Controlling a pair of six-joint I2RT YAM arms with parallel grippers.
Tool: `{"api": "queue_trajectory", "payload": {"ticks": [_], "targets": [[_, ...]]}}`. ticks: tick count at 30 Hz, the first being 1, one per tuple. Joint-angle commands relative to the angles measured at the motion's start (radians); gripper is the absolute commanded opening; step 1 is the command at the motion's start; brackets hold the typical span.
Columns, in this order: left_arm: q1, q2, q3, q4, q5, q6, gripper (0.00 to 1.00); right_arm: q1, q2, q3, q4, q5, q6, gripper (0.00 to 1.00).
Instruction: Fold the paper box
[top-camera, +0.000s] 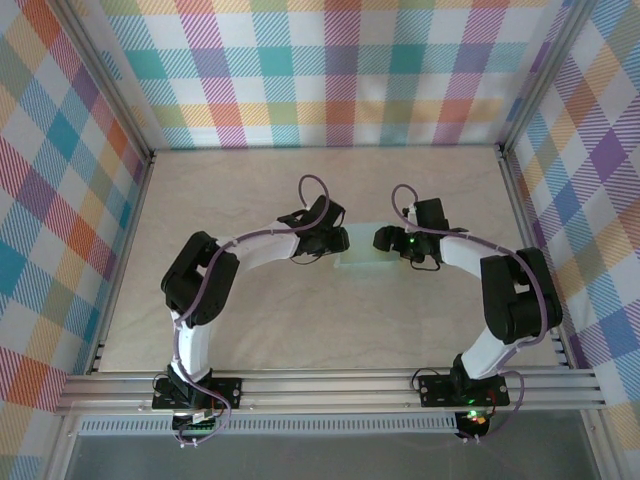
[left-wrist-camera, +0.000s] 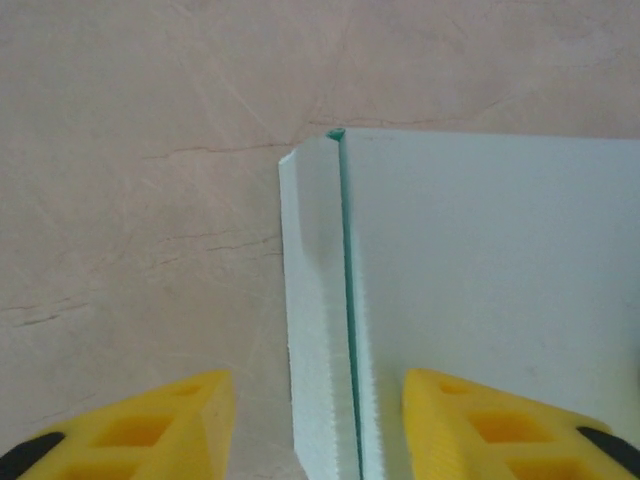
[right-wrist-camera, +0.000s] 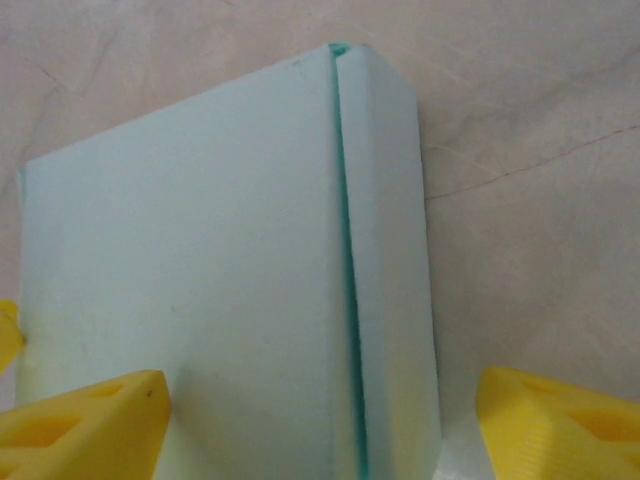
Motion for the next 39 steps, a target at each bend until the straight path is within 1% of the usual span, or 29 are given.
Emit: {"api": "queue_trajectory", "payload": {"ticks": [1, 4, 5, 6, 8, 11, 16, 21, 26, 28, 32, 34, 39], "targets": [[0.01, 0.029, -0.005, -0.021, 0.016, -0.013, 0.4, -0.016, 0.02, 0.012, 0.015, -0.021, 0.006, 0.72], [0.012, 0.034, -0.032, -0.012, 0.017, -0.019, 0.33, -0.024, 0.027, 0.005, 0.019, -0.023, 0.006, 0.65], [0.014, 0.035, -0.04, -0.011, 0.019, -0.018, 0.32, -0.026, 0.027, 0.006, 0.018, -0.024, 0.005, 0.64], [0.017, 0.033, -0.053, 0.023, 0.025, -0.018, 0.29, -0.028, 0.026, 0.004, 0.02, -0.031, 0.006, 0.64], [0.024, 0.02, -0.088, 0.055, 0.041, -0.021, 0.28, -0.03, 0.016, 0.0, 0.028, -0.046, 0.009, 0.64], [0.042, 0.0, -0.145, 0.116, 0.088, -0.024, 0.28, -0.037, 0.001, -0.008, 0.06, -0.09, 0.029, 0.69], [0.075, -0.015, -0.228, 0.216, 0.154, -0.045, 0.27, -0.079, 0.009, -0.039, 0.184, -0.244, 0.132, 0.79], [0.111, -0.008, -0.35, 0.43, 0.258, -0.085, 0.29, -0.123, 0.034, -0.071, 0.293, -0.37, 0.214, 0.8], [0.151, 0.015, -0.445, 0.608, 0.345, -0.143, 0.29, -0.143, 0.073, -0.08, 0.35, -0.494, 0.241, 0.81], [0.166, 0.016, -0.469, 0.651, 0.364, -0.155, 0.27, -0.148, 0.084, -0.087, 0.378, -0.512, 0.262, 0.81], [0.194, 0.009, -0.512, 0.696, 0.381, -0.166, 0.26, -0.152, 0.086, -0.096, 0.371, -0.495, 0.26, 0.82], [0.207, 0.012, -0.536, 0.742, 0.396, -0.178, 0.23, -0.151, 0.093, -0.092, 0.355, -0.486, 0.254, 0.82], [0.232, 0.033, -0.577, 0.834, 0.429, -0.214, 0.22, -0.152, 0.128, -0.087, 0.385, -0.558, 0.277, 0.83]]}}
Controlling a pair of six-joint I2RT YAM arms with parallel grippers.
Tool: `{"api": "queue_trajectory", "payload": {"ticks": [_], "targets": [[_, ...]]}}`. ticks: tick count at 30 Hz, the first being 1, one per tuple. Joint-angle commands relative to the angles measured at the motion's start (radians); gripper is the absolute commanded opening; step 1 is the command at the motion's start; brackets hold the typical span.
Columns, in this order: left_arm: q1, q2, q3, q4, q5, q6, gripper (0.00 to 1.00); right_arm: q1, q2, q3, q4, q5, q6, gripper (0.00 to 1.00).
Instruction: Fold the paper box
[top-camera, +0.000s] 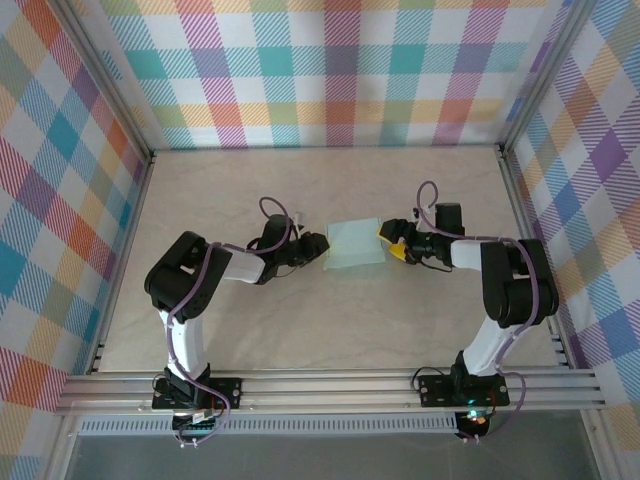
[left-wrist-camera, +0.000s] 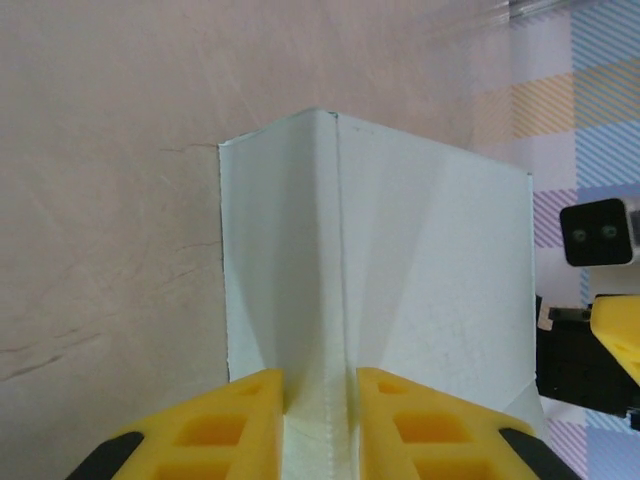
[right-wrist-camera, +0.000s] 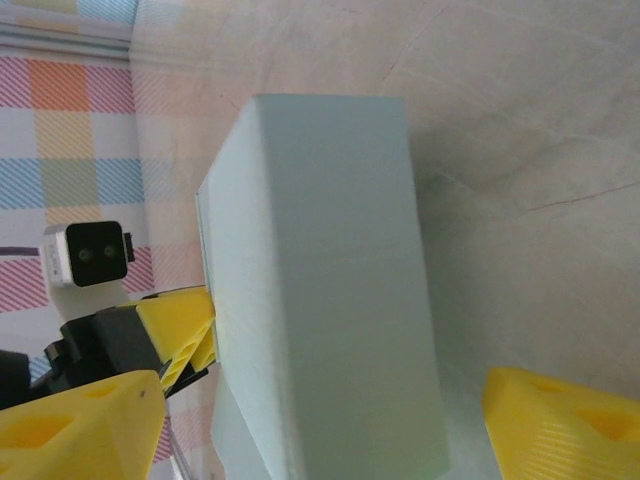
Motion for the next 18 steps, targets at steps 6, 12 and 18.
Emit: {"api": "queue_trajectory", "payload": {"ticks": [6, 12, 18], "targets": [[0.038, 0.086, -0.069, -0.029, 0.014, -0.038, 0.21, -0.003, 0.065, 0.009, 0.086, -0.174, 0.05, 0.81], [0.039, 0.109, -0.059, -0.028, 0.031, -0.036, 0.22, -0.001, 0.126, 0.014, 0.26, -0.274, 0.151, 0.75], [0.039, 0.105, -0.032, -0.073, 0.039, -0.021, 0.23, 0.011, 0.146, 0.04, 0.276, -0.291, 0.16, 0.6]]}}
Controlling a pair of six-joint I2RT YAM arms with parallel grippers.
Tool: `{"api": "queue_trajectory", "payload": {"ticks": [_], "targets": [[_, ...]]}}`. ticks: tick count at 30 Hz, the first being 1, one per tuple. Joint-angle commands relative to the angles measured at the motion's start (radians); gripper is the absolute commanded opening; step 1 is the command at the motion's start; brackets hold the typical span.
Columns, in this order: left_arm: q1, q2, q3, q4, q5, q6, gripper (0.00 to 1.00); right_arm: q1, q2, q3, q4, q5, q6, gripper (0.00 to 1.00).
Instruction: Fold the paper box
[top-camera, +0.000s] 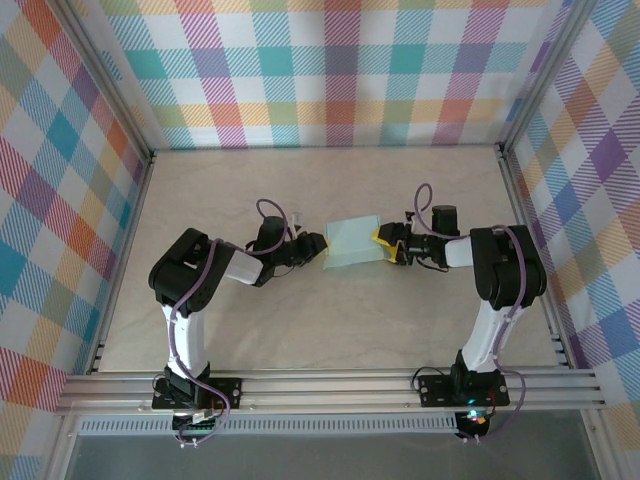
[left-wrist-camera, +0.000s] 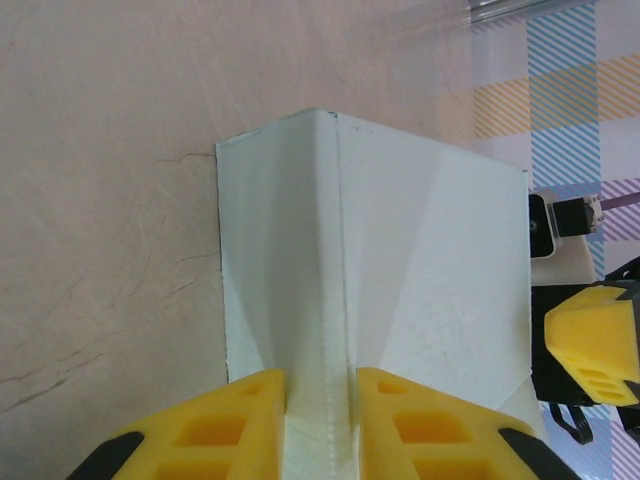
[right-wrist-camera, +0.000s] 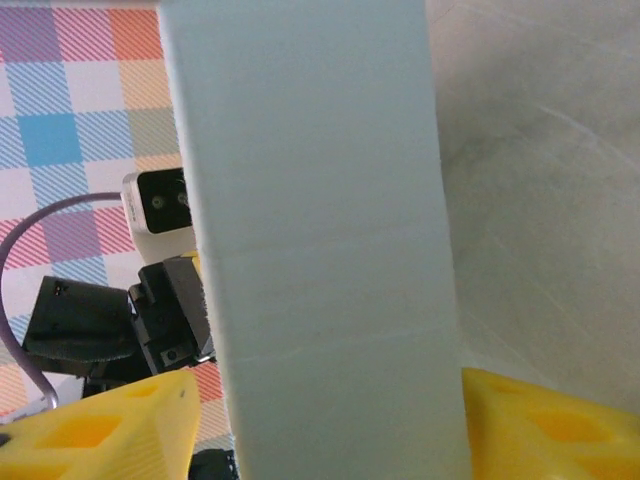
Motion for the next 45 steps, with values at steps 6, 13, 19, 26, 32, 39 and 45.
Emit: {"api": "queue_trajectory", "payload": {"ticks": [6, 13, 19, 26, 32, 39, 45], "targets": [[0.011, 0.049, 0.023, -0.263, -0.042, 0.05, 0.3, 0.009, -0.013, 0.012, 0.08, -0.049, 0.026, 0.44], [0.01, -0.047, 0.027, -0.277, -0.099, 0.149, 0.66, 0.003, -0.04, 0.009, 0.077, -0.043, 0.05, 0.42], [-0.021, -0.246, -0.025, -0.289, -0.299, 0.398, 0.81, -0.017, -0.087, 0.012, 0.053, -0.042, 0.076, 0.43], [-0.21, -0.418, -0.12, -0.173, -0.627, 1.01, 0.85, -0.038, -0.121, 0.007, 0.061, -0.043, 0.139, 0.44], [-0.378, -0.379, -0.156, -0.035, -0.879, 1.462, 0.83, -0.048, -0.139, 0.008, 0.055, -0.038, 0.167, 0.44], [-0.507, -0.099, -0.073, 0.278, -1.259, 1.882, 0.83, -0.049, -0.143, -0.01, 0.112, -0.05, 0.213, 0.44], [-0.522, 0.009, -0.01, 0.4, -1.359, 2.01, 0.81, -0.052, -0.151, -0.02, 0.105, -0.053, 0.208, 0.44]]}}
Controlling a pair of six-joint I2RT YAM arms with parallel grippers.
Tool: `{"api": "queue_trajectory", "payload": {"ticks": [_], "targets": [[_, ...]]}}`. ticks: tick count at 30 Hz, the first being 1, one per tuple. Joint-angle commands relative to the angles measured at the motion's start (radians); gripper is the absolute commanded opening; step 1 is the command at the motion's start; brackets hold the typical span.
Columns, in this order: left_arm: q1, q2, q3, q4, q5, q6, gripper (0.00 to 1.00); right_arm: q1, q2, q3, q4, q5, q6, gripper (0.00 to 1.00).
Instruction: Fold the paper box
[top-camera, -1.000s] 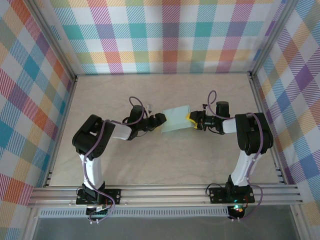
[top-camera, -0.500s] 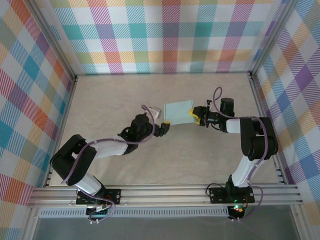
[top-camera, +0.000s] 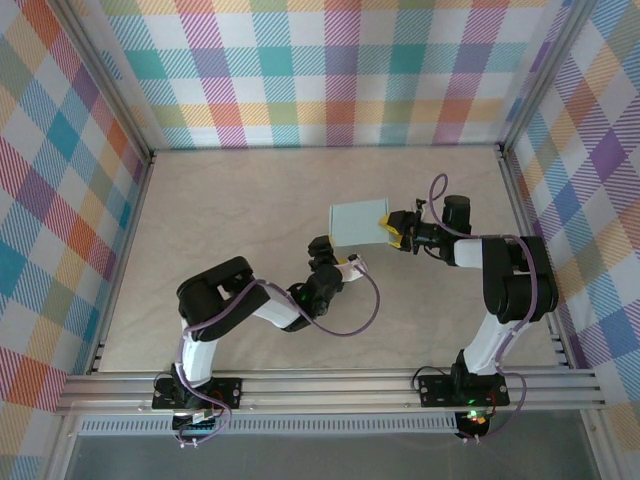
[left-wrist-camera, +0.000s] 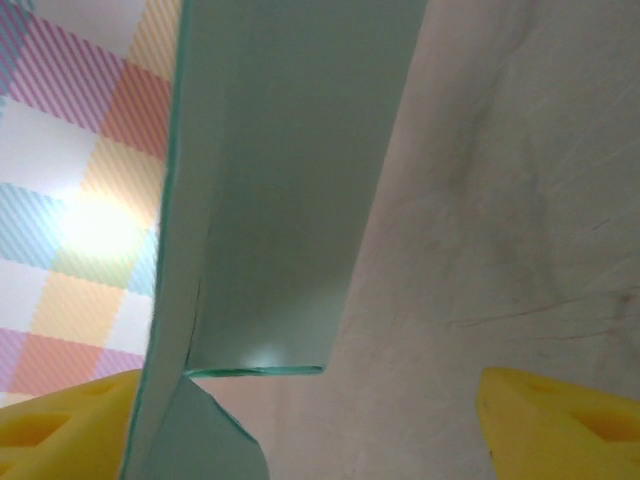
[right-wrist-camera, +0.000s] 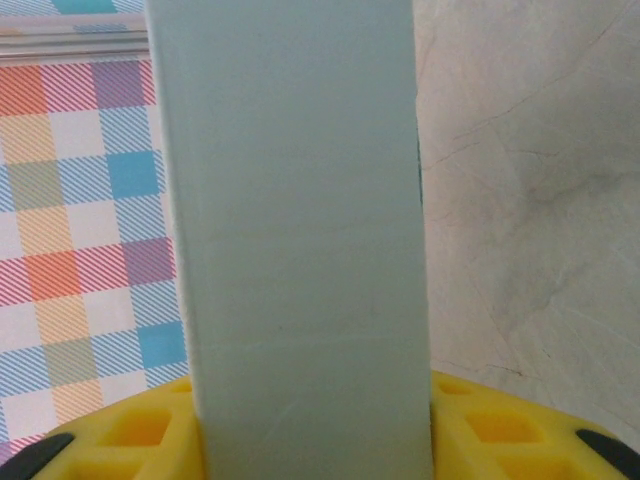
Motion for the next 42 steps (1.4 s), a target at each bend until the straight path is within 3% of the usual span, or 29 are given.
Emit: {"api": "queue_trajectory", "payload": {"ticks": [1, 10, 36, 42], "targets": [[-0.009, 0.01, 0.046, 0.159, -0.123, 0.141, 0.81, -0.009, -0.032, -0.013, 0.037, -0.033, 0.008, 0.44], [-0.002, 0.11, 0.118, 0.267, -0.154, 0.25, 0.69, -0.008, -0.042, -0.029, 0.08, -0.051, 0.036, 0.43], [0.026, 0.13, 0.138, 0.246, -0.154, 0.235, 0.32, -0.007, -0.047, -0.042, 0.088, -0.054, 0.057, 0.44], [0.026, 0.12, 0.135, 0.204, -0.152, 0.212, 0.27, -0.007, -0.05, -0.044, 0.087, -0.049, 0.057, 0.54]]}}
